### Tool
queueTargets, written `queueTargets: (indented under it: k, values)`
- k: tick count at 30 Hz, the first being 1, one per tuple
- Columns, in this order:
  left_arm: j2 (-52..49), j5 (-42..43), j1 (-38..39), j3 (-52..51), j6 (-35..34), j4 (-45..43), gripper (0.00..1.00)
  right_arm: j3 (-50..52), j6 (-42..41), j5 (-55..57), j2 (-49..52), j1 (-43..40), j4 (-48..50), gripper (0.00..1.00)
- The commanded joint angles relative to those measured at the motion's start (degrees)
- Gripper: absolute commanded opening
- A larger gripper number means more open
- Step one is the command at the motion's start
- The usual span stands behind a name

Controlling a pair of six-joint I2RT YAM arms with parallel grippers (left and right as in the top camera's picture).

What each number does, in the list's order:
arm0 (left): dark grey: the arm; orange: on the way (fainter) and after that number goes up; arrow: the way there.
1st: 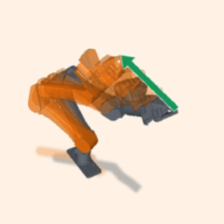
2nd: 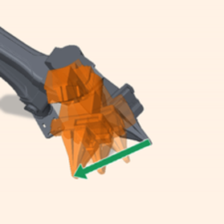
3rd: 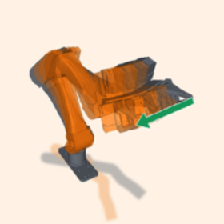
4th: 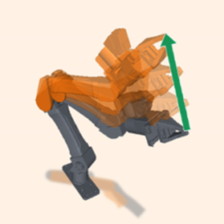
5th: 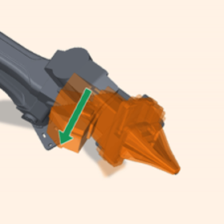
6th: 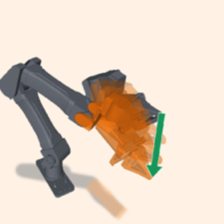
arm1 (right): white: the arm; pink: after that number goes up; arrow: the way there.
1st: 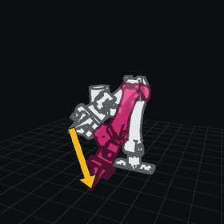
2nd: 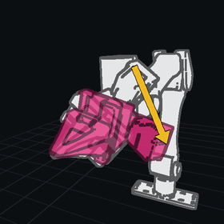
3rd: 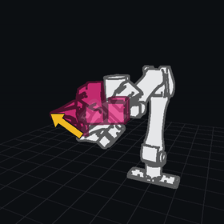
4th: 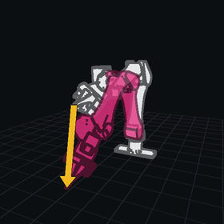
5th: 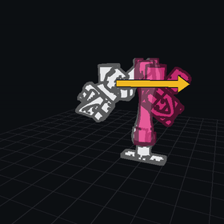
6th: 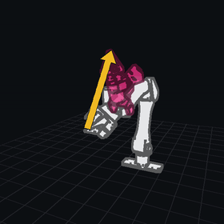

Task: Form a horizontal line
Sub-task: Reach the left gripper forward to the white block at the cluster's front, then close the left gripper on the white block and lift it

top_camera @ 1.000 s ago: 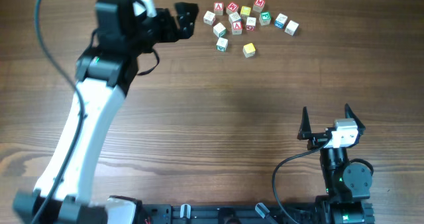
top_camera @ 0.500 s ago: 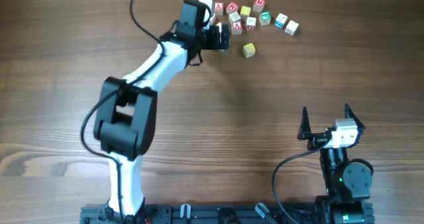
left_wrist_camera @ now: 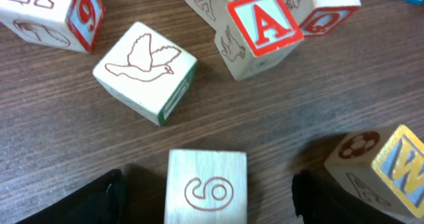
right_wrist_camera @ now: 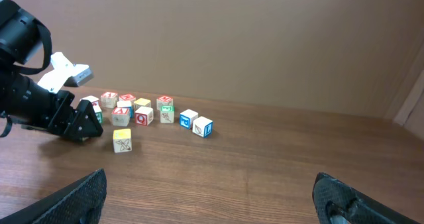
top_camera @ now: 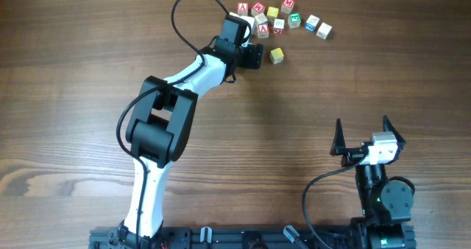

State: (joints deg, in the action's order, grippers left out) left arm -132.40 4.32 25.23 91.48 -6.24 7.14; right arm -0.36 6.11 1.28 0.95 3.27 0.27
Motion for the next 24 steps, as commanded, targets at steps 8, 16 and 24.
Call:
queueTargets:
  k: [8,16,24]
  values:
    - [-0.24,-1.44,-0.31,-0.33,0.04,0.61,0.31,0.07,-0.22,-0.90,-0.15,-0.24,0.15,1.00]
    - [9.73,-4.17,0.70,-0.33,-4.00,11.72,0.19,0.07,-0.24,-0.90,-0.15,-0.24,0.17,1.00]
    - [10.58,-13.84,4.79,-1.38,-27.78,24.83,0.16,0.07,-0.22,-0.90,-0.15,-0.24,0.17,1.00]
